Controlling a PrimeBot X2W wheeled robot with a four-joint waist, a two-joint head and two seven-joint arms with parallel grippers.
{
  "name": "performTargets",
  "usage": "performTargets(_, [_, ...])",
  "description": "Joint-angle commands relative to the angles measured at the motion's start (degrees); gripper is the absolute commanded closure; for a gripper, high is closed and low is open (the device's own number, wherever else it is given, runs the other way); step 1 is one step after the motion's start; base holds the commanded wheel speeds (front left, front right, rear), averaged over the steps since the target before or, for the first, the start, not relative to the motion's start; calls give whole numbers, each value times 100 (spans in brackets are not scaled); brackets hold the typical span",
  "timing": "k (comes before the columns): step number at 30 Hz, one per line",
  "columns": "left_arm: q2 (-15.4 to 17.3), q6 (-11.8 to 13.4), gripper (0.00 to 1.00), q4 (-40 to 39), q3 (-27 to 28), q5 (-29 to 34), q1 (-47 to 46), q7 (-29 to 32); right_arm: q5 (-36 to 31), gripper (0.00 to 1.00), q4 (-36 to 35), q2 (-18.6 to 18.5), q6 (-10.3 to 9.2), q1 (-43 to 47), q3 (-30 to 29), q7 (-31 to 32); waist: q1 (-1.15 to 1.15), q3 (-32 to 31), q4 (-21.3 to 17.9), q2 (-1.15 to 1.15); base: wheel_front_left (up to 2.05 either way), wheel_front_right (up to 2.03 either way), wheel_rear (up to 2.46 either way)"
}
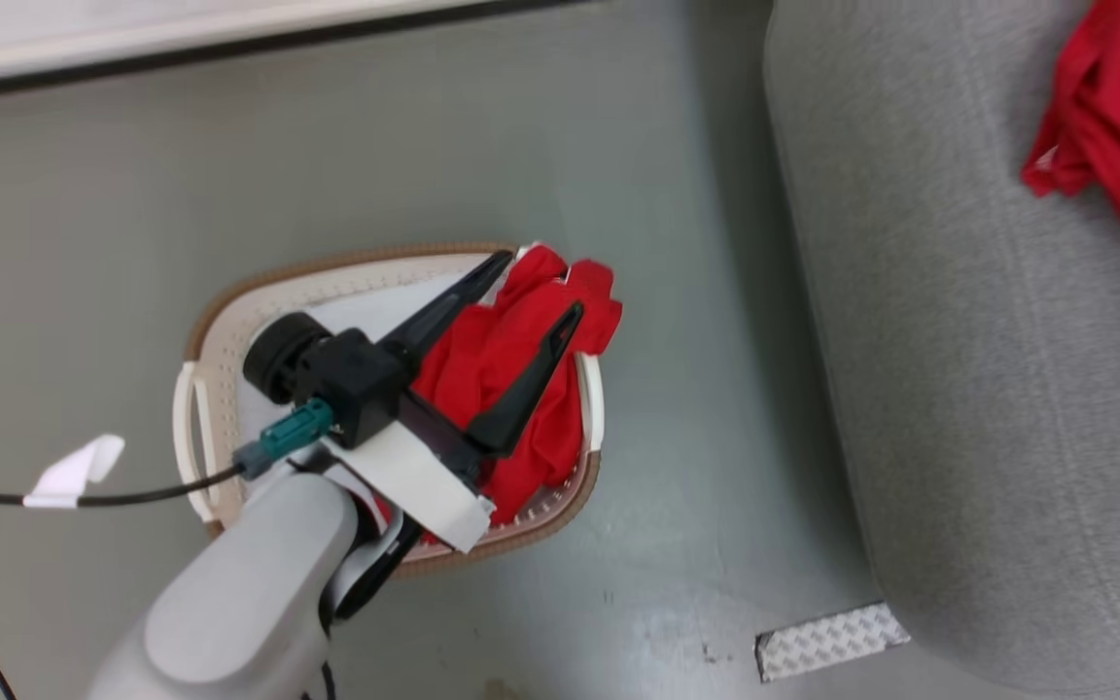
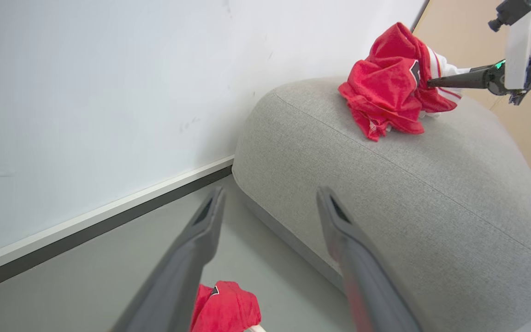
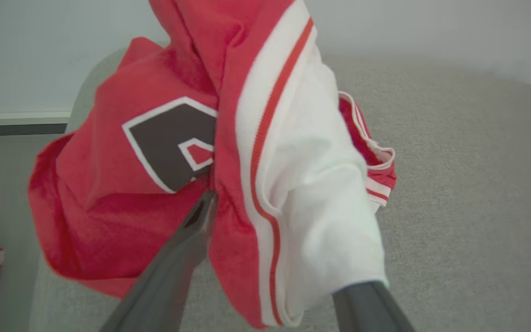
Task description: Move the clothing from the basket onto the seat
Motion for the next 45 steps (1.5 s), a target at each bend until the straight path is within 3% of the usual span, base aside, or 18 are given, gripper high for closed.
performTargets(1, [11, 26, 0, 44, 9, -23, 106, -34, 98, 0, 47, -87, -14, 86, 36, 103, 0, -215, -71, 0, 0, 0, 0])
performTargets(11, [-134, 131, 0, 317, 198, -222, 724, -92, 515, 0, -224, -611, -14, 484, 661, 813, 0, -1439, -251, 0, 0, 0, 0])
performTargets(19, [-286, 248, 0, 287, 626, -265, 1341, -95, 585, 0, -809, -880, -14, 703, 748, 349, 0, -2394, -161, 0, 0, 0, 0])
performTargets(25, [-315, 409, 0, 250, 1243, -266, 1801, -92, 551, 0, -1349, -859, -14, 955, 604, -185, 0, -2966, 123, 0, 0, 0, 0])
performTargets(34, [-266, 679, 0, 243, 2309, -276, 2504, -93, 265, 0, -1889, -268, -14, 1796, 108, -1080, 0, -3413, 647, 0, 0, 0, 0])
performTargets(41, [-432, 892, 0, 216, 3155, -146, 3035, -92, -205, 0, -2124, 582, -14, 2880, -483, -1775, 0, -3540, 946, 0, 0, 0, 0])
performTargets(45, [-620, 926, 0, 153, 3572, -34, 3324, -93, -568, 0, -2236, 1258, -14, 3618, -851, -2080, 0, -3601, 1050, 0, 0, 0, 0])
